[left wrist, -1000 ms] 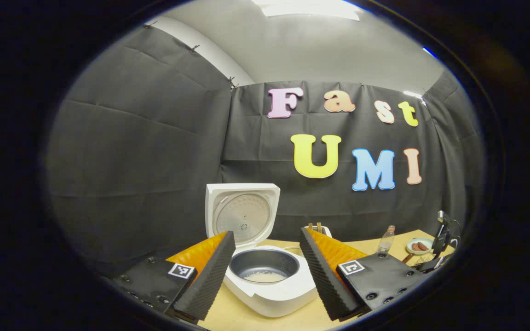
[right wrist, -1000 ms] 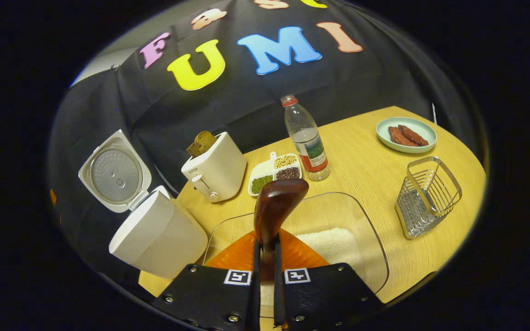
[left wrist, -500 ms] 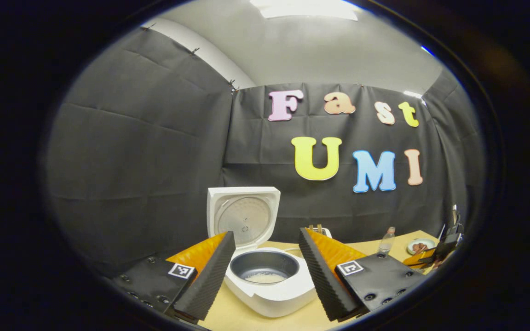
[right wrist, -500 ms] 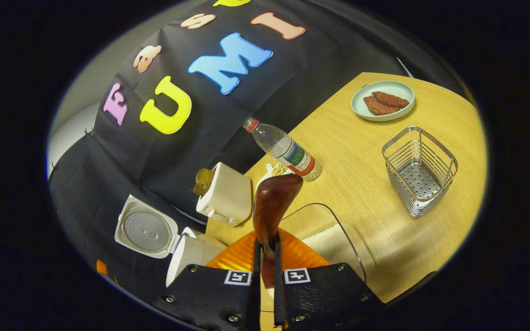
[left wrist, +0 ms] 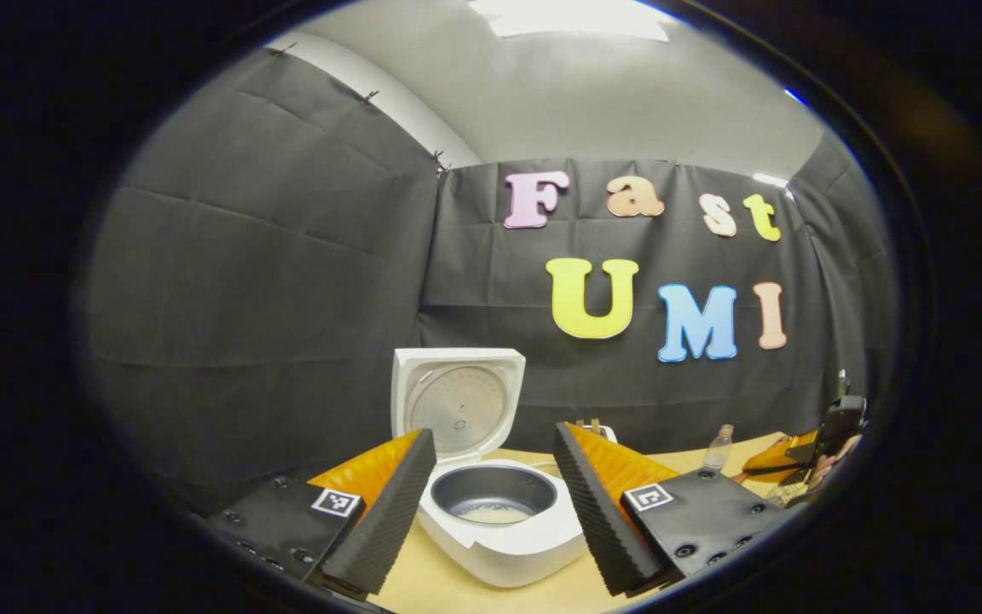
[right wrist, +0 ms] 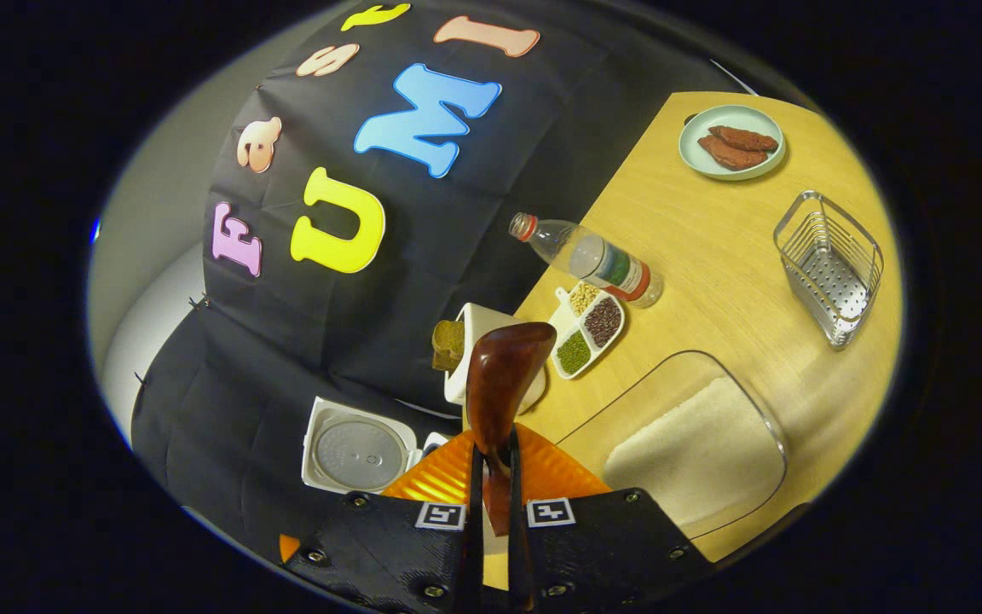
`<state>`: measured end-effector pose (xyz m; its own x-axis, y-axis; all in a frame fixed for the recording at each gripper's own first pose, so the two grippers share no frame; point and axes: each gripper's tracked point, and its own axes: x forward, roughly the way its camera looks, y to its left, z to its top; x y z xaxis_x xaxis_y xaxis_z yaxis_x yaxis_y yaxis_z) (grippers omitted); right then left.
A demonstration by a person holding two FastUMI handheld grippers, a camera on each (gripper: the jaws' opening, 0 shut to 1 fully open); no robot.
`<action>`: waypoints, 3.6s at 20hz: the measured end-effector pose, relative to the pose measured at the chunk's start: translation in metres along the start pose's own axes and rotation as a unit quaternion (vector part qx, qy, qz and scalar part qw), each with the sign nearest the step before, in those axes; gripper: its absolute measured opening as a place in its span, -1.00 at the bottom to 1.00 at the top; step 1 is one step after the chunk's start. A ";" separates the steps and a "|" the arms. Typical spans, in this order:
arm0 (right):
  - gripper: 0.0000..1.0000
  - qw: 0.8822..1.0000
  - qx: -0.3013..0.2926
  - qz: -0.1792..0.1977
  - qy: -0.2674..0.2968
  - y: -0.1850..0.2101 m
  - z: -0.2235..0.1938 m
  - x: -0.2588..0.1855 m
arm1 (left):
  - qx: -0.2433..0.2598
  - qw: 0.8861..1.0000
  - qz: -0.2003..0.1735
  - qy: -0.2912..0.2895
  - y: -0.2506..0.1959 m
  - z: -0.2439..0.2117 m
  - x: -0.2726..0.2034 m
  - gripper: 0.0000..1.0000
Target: Close the left gripper, press the button to open the rice cooker; take a wooden spoon from the chopstick holder with the right hand, scoop a spoonful of rice and pour it into the rice cooker, then put the wooden spoon back into the chopstick holder.
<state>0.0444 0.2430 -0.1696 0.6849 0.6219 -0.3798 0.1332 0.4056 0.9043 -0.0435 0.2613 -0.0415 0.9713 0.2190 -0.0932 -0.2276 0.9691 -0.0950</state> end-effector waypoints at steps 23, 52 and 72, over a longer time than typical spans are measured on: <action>-0.77 0.989 -0.103 0.094 0.054 0.140 -0.078 0.110 | -0.008 0.995 0.095 0.027 0.102 -0.034 -0.035 0.93; -0.77 0.743 -0.666 0.068 0.009 0.172 -0.174 0.189 | -0.014 0.990 0.138 0.041 0.143 -0.052 -0.056 0.92; -0.77 0.869 -0.479 0.115 0.042 0.193 -0.155 0.154 | -0.012 0.992 0.125 0.027 0.122 -0.031 -0.050 0.91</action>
<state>0.0645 0.5207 -0.0842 0.5543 0.7910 -0.2590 -0.6858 0.6104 0.3963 -0.1221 0.3655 -0.0789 0.8792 0.4450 -0.1703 -0.4631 0.8822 -0.0856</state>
